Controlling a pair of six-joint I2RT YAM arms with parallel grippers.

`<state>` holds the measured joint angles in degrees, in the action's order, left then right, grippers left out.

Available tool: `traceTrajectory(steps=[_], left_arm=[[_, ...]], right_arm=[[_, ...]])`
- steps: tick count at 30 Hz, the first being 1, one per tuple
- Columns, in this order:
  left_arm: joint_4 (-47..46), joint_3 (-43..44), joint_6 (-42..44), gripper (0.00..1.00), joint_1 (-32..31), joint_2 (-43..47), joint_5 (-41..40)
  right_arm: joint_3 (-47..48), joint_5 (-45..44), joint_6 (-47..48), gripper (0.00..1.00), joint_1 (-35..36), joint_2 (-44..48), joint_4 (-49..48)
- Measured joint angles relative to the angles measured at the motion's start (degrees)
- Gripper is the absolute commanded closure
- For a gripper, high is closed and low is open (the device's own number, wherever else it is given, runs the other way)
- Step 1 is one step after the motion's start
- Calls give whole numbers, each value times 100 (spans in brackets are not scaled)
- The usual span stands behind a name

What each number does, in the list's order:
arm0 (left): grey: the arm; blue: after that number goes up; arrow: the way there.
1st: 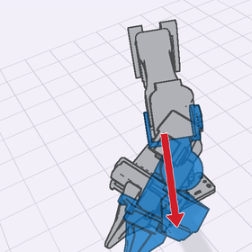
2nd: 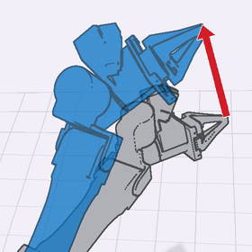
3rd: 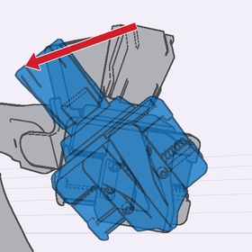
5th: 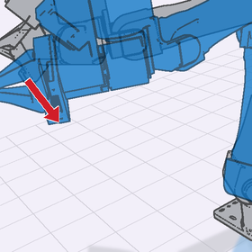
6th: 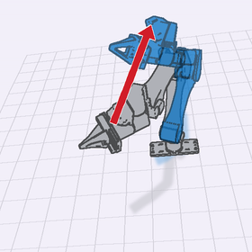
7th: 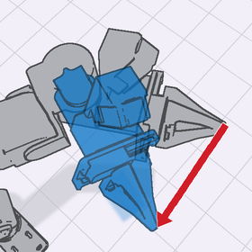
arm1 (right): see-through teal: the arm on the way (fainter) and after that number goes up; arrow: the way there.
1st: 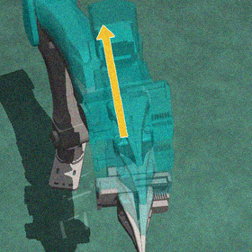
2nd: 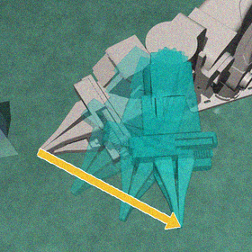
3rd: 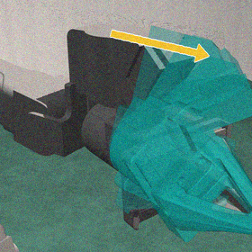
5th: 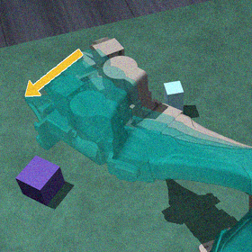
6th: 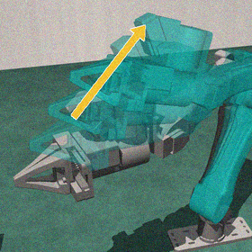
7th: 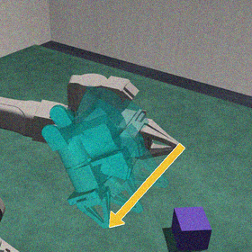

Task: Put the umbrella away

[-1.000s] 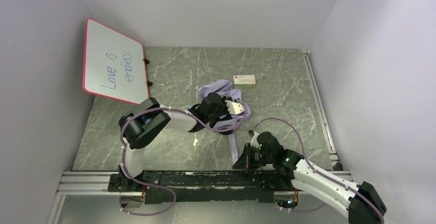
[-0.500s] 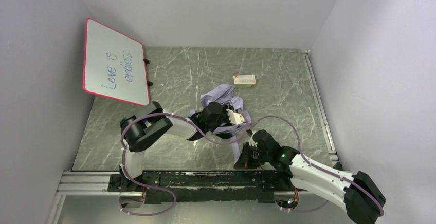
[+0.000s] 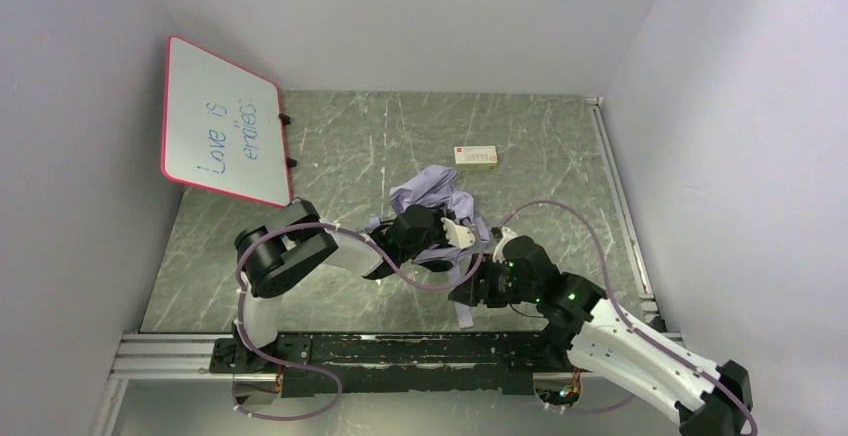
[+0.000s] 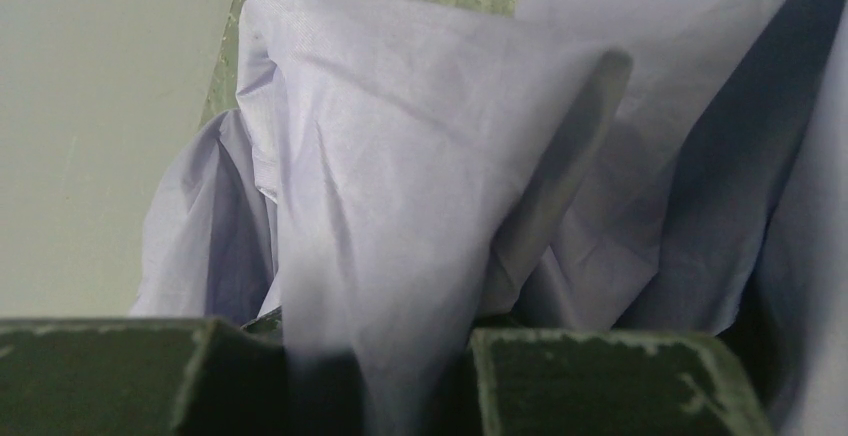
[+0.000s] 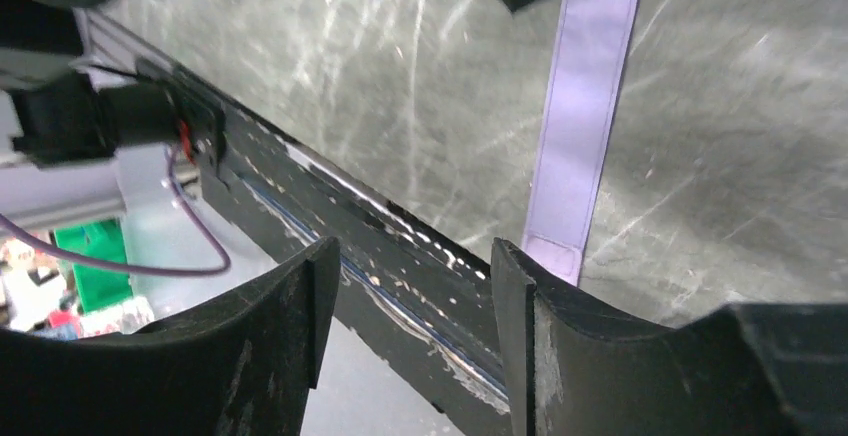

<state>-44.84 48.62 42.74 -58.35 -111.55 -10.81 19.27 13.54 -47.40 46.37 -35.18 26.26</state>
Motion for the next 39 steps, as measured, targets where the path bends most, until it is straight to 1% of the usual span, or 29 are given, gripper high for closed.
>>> traceTrajectory(steps=[7,11,14,15,17,20,23,26,28,30,31,33,34,36,37,39], left_arm=[[-94,-57,9,95,-33,0,-35],[-140,-81,7,95,-44,0,-42],[-177,-116,17,95,-66,0,-42],[-190,-133,33,95,-79,0,-44],[-236,-179,92,95,-116,0,-48],[-420,-330,219,95,-188,2,-44],[-592,-514,361,95,-256,46,28],[-745,-741,483,95,-273,151,243],[-802,-817,538,95,-282,175,341],[-809,-822,573,95,-291,175,354],[-809,-822,581,95,-295,175,352],[-813,-822,623,95,-313,168,334],[-817,-822,649,95,-332,162,315],[-855,-822,706,95,-389,136,278],[-874,-822,734,95,-428,116,247],[-903,-824,767,95,-494,98,214]], right_arm=[[938,-1504,-415,41,0,468,1224],[1182,-2684,-1176,41,0,686,1895],[1283,-3272,-1366,40,0,686,2055],[1327,-3449,-1340,37,0,660,2035],[1425,-3825,-1134,36,0,566,1823],[1567,-4413,-584,35,0,345,1290],[1716,-5219,129,36,-2,-50,581],[1727,-5768,1209,36,-52,-442,-411],[1729,-5668,2055,32,-271,-743,-1139],[1775,-5080,2870,27,-778,-1088,-1711],[1834,-4627,3209,23,-1117,-1283,-1923],[2000,-3512,3786,19,-1849,-1690,-2229],[2116,-2804,4035,16,-2225,-1908,-2337],[2389,-1620,4402,14,-2754,-2343,-2468],[2583,-1003,4599,14,-2957,-2612,-2531],[2922,98,4942,14,-3126,-3130,-2686]])
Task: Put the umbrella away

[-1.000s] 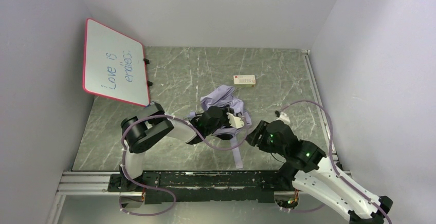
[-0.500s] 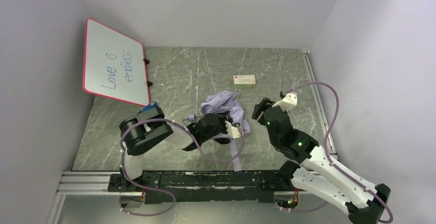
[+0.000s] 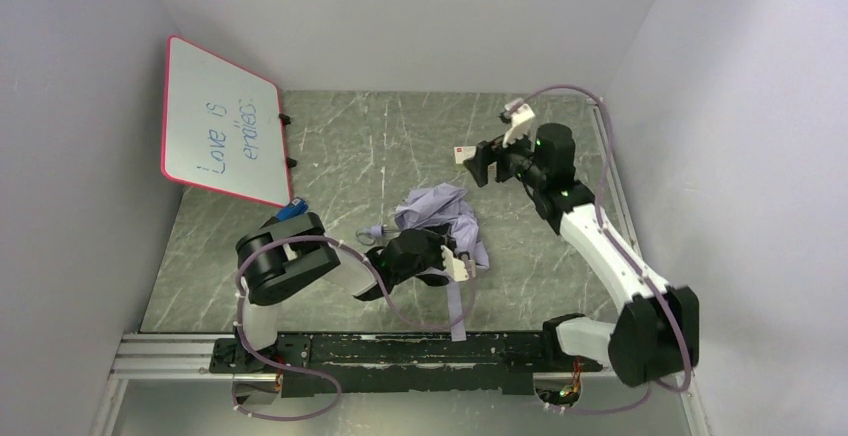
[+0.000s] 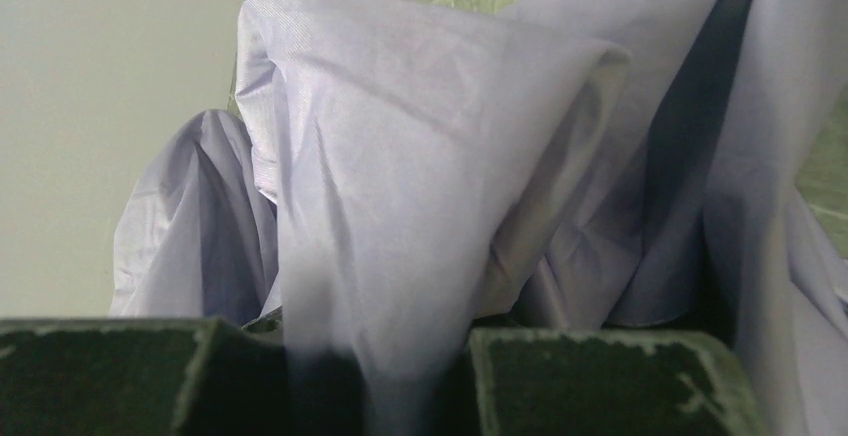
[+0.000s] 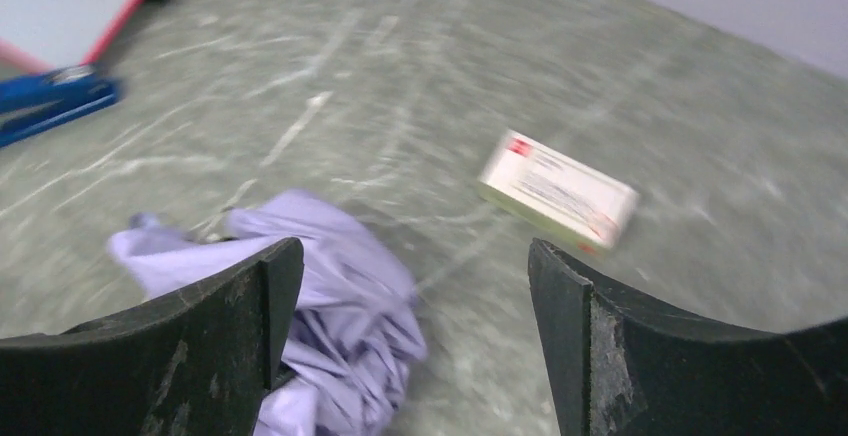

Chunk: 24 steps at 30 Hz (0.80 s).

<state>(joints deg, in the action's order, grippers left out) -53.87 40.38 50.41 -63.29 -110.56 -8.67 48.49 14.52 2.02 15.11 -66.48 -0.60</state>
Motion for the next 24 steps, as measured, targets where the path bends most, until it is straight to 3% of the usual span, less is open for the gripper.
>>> traceTrajectory(steps=[6,11,16,24], left_arm=[[-107,-74,125,95,-149,-2,-24],[-131,-120,297,95,-212,-2,-28],[-157,-151,439,95,-245,-2,-33],[-164,-151,553,95,-299,-24,-109]], right_arm=[[984,2291,1257,15,-90,-1318,144],[1875,3410,2997,16,-175,-2094,1587],[2592,3936,4599,16,-157,-2765,3305],[2131,3668,5458,16,127,-2844,4188]])
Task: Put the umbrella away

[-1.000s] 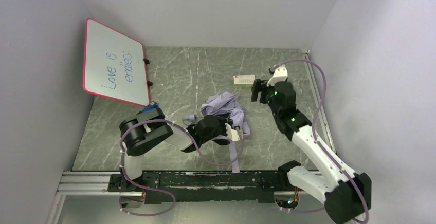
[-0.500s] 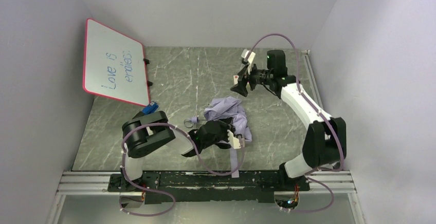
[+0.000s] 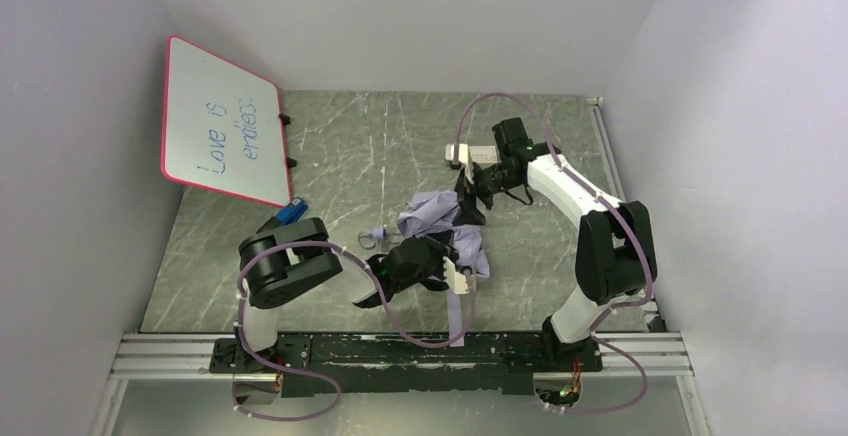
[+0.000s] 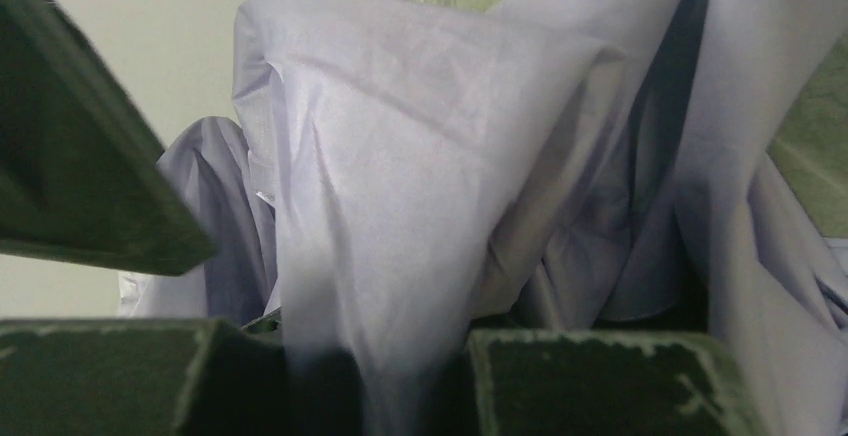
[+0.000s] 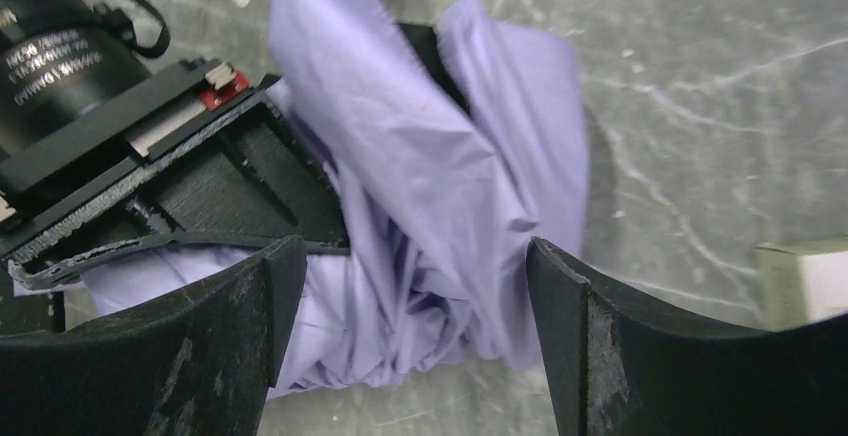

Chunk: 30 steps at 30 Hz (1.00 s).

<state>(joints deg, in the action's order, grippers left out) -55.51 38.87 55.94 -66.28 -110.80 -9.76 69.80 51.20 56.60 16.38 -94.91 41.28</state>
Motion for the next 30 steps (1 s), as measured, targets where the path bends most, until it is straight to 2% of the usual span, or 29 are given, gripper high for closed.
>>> traceTrajectory(steps=[6,11,16,23,30], left_arm=[[2,0,-2,86,-26,0,-63],[22,-28,-50,63,-57,2,-85],[111,-177,-229,45,-96,310,-177],[374,-404,-520,31,-107,1202,-271],[673,-723,-1202,33,-107,2745,-317]], right_arm=[[-437,-457,197,16,247,-76,59],[-586,-850,214,19,380,-273,20],[-590,-1051,212,20,426,-328,-37],[-634,-1180,208,20,426,-328,-138],[-763,-1226,243,18,426,-280,-264]])
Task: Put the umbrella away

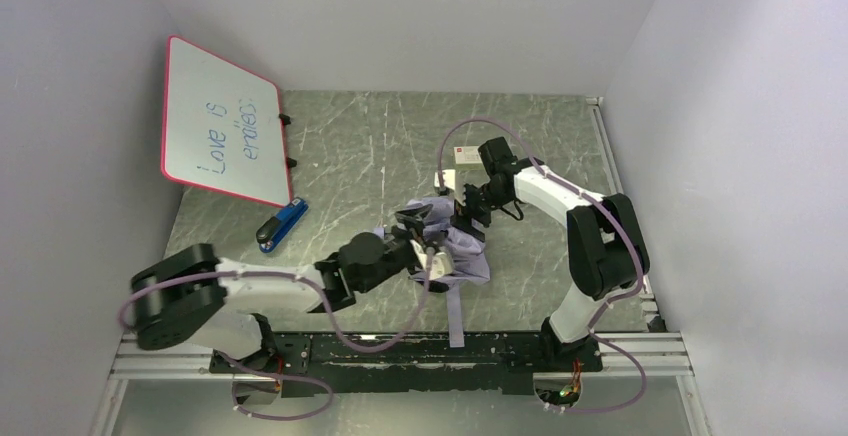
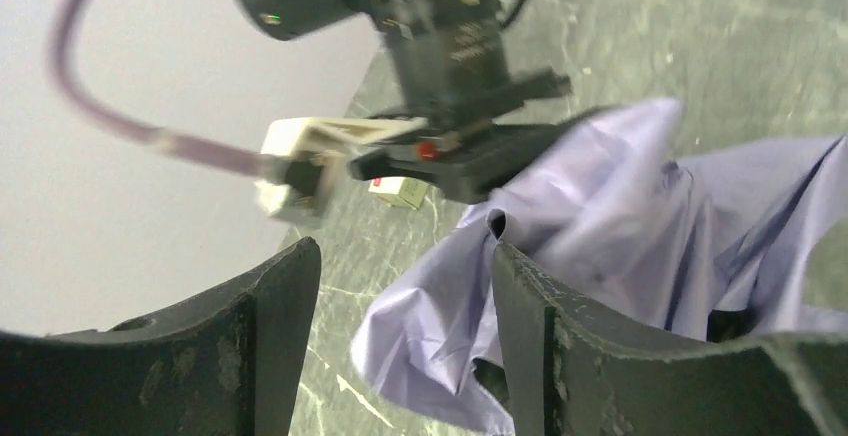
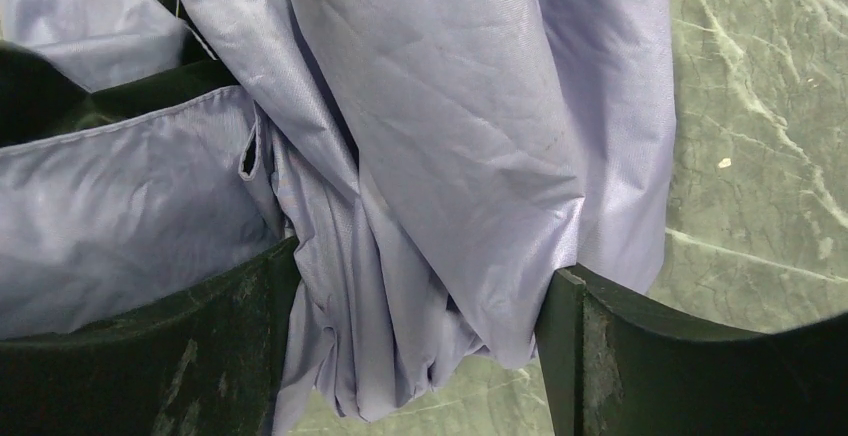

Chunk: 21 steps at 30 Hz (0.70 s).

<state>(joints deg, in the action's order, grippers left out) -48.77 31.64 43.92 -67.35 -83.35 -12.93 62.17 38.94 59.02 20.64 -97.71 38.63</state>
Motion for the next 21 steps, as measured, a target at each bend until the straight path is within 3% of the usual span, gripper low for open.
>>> traceTrajectory(steps=[10,16,21], left_arm=[[999,-636,-1574,28,13,2811,-271],[2400,-63,-2577,28,645,2876,-413],[3235,595,-3250,28,1438,2518,-354]], right_arm=[[-420,-155,63,24,81,297,-380],[-839,-509,-94,38,345,584,-866],[-1425,-992,-358,59,695,1088,-1458]])
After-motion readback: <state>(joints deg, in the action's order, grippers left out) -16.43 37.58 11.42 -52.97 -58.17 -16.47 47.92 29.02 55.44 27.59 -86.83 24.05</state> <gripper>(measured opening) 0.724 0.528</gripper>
